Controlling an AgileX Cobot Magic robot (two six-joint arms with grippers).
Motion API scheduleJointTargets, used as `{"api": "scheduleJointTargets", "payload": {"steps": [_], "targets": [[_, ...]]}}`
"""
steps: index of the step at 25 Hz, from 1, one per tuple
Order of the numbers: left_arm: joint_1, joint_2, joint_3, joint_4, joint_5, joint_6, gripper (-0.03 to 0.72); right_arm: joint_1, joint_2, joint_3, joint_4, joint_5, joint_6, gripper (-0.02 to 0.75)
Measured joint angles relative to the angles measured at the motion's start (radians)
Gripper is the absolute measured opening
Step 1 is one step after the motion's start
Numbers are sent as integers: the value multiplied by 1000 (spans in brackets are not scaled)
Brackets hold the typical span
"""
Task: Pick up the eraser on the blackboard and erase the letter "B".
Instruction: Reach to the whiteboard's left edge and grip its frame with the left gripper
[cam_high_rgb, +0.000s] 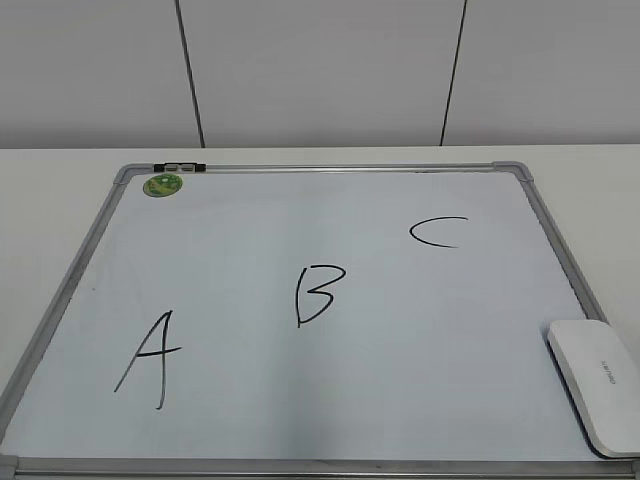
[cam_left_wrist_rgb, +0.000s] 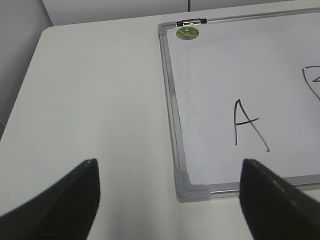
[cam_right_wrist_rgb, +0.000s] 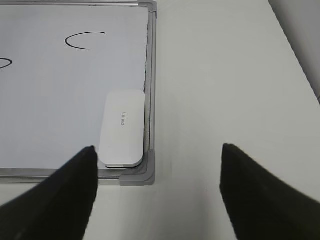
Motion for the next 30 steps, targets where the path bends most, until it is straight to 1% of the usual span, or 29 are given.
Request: {"api": "scheduleJointTargets", "payload": {"steps": [9, 17, 24, 30], "targets": [[-4, 455, -143, -6, -153, 0, 617, 0, 0, 0, 0, 0, 0, 587], [-4, 875, -290, -50, -192, 14, 589, 0, 0, 0, 0, 0, 0, 587], [-4, 1169, -370, -67, -218, 34, 574, 0, 0, 0, 0, 0, 0, 587], [-4, 1360, -427, -76, -239, 37, 525, 0, 0, 0, 0, 0, 0, 587]]}}
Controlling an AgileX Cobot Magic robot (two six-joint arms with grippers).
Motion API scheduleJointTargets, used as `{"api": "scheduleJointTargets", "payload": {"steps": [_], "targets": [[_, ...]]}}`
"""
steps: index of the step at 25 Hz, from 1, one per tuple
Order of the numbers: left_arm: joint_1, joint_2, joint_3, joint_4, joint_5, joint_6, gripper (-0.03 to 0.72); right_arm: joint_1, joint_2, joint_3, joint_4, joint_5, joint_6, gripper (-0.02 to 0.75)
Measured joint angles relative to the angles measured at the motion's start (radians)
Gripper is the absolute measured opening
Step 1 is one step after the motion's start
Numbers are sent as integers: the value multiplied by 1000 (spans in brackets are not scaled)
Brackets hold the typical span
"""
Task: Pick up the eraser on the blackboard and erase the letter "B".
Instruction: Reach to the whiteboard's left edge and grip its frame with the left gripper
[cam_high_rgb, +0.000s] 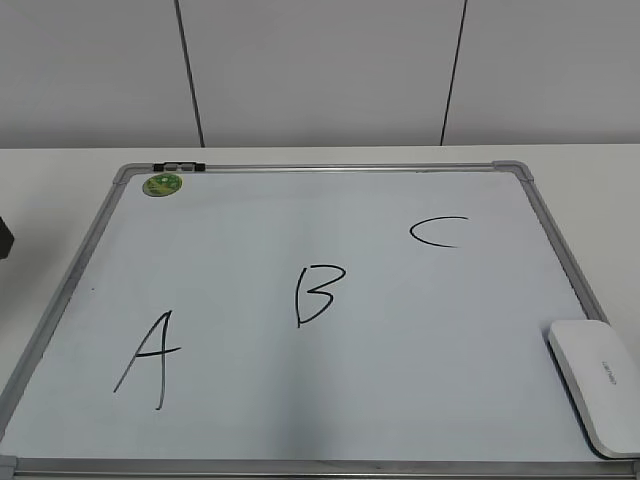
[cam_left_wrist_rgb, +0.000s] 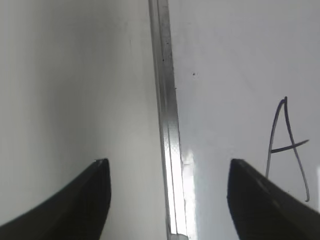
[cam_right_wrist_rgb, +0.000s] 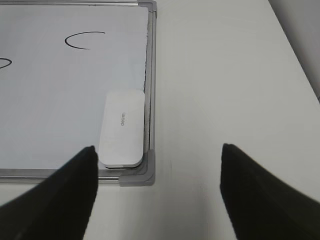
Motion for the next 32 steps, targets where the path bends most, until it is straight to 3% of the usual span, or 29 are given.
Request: {"api": "scheduleJointTargets", "payload": {"steps": [10, 16, 32], "targets": [[0, 212, -87, -23, -33, 4, 441, 0, 0, 0, 0, 0, 0, 587], [0, 304, -133, -101, -39, 93, 396, 0, 0, 0, 0, 0, 0, 587], [0, 478, -258, -95, -36, 102, 314, 0, 0, 0, 0, 0, 0, 587]]}}
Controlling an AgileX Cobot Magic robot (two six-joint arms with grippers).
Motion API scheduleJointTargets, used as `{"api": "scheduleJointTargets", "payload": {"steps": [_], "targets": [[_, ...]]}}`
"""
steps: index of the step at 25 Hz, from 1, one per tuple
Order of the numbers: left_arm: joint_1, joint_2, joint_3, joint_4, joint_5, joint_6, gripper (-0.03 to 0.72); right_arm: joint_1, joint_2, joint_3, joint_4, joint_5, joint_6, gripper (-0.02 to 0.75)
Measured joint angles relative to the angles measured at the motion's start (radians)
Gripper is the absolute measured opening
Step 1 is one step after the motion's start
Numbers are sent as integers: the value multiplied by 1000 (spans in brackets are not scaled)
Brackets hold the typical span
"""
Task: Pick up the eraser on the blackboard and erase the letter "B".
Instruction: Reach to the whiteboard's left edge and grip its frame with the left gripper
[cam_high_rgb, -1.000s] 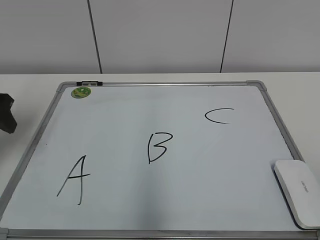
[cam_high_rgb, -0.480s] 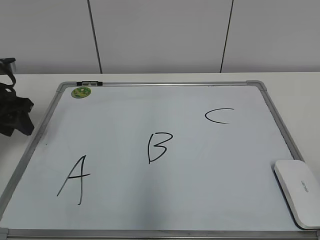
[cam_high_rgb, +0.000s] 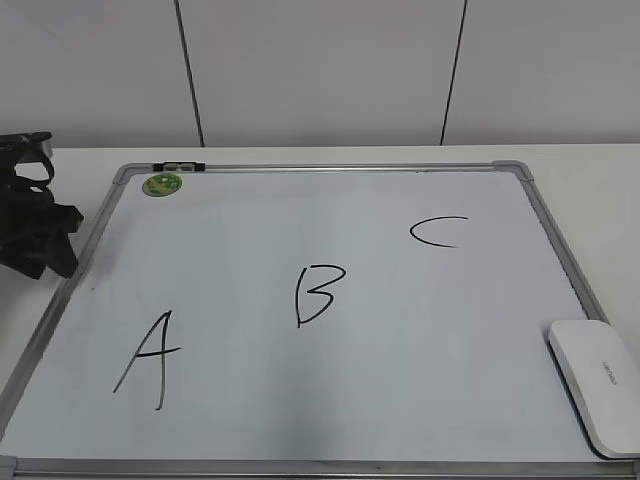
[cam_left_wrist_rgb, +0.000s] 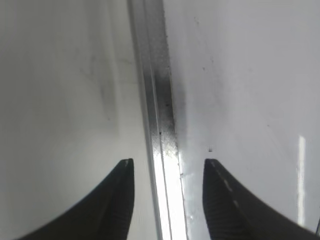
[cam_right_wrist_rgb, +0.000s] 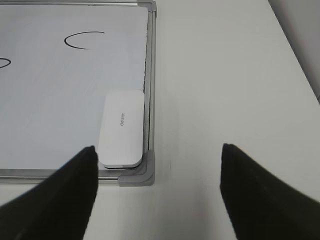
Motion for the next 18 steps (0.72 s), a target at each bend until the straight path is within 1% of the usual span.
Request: {"api": "scheduleJointTargets", "payload": {"steps": [6, 10, 14, 18], "targets": [[0, 45, -40, 10, 7, 0, 265, 0, 0, 0, -2, 0, 0, 587], [0, 72, -87, 13, 18, 2, 247, 0, 0, 0, -2, 0, 0, 587], [0, 105, -122, 13, 49, 2, 241, 0, 0, 0, -2, 0, 0, 587], [0, 117, -129, 15, 53, 2, 241, 0, 0, 0, -2, 0, 0, 587]]}}
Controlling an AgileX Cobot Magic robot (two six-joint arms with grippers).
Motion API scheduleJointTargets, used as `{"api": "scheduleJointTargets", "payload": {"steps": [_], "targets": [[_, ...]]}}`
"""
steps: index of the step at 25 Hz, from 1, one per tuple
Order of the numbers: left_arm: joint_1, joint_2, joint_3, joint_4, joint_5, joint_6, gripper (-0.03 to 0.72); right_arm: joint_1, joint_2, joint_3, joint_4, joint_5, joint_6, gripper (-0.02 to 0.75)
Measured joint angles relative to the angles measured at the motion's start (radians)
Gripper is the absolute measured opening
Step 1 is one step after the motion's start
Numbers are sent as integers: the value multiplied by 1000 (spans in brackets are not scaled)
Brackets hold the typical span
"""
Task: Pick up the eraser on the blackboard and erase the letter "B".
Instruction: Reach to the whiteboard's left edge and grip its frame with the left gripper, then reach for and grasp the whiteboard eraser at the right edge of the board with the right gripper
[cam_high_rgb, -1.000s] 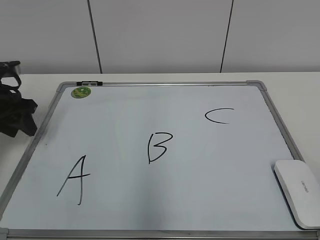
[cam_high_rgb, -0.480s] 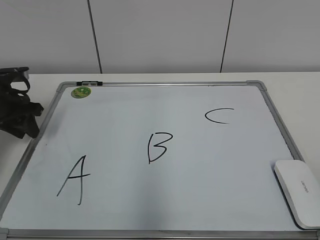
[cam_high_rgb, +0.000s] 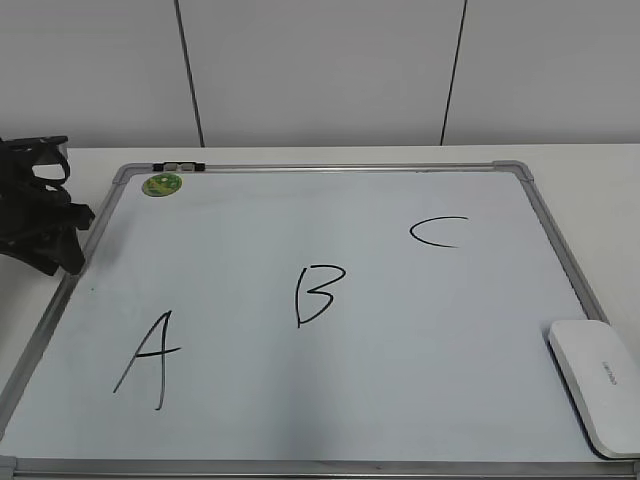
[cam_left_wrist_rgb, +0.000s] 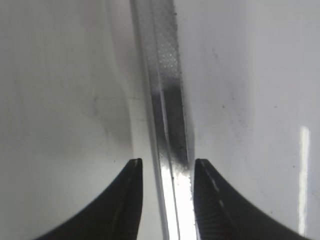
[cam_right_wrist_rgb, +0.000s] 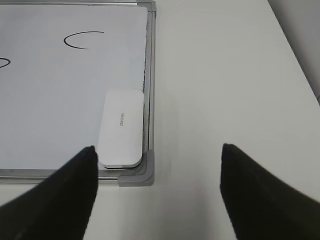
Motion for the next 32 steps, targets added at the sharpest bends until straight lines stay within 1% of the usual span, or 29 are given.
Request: {"api": "scheduleJointTargets", "payload": {"steps": [15, 16, 17, 20, 21, 24, 32], "targets": [[10, 37, -6, -15, 6, 0, 234, 0, 0, 0, 0, 0, 0, 587], [10, 39, -10, -17, 8, 0, 218, 0, 0, 0, 0, 0, 0, 587], [12, 39, -10, -21, 10, 0, 186, 0, 0, 0, 0, 0, 0, 587], [12, 41, -12, -28, 15, 0, 54, 0, 0, 0, 0, 0, 0, 587], [14, 41, -12, -30, 17, 0, 28, 0, 0, 0, 0, 0, 0, 587], [14, 41, -12, -33, 17, -6, 15, 0, 0, 0, 0, 0, 0, 587], [14, 41, -14, -35, 19, -10, 14, 0, 0, 0, -2, 0, 0, 587]]}}
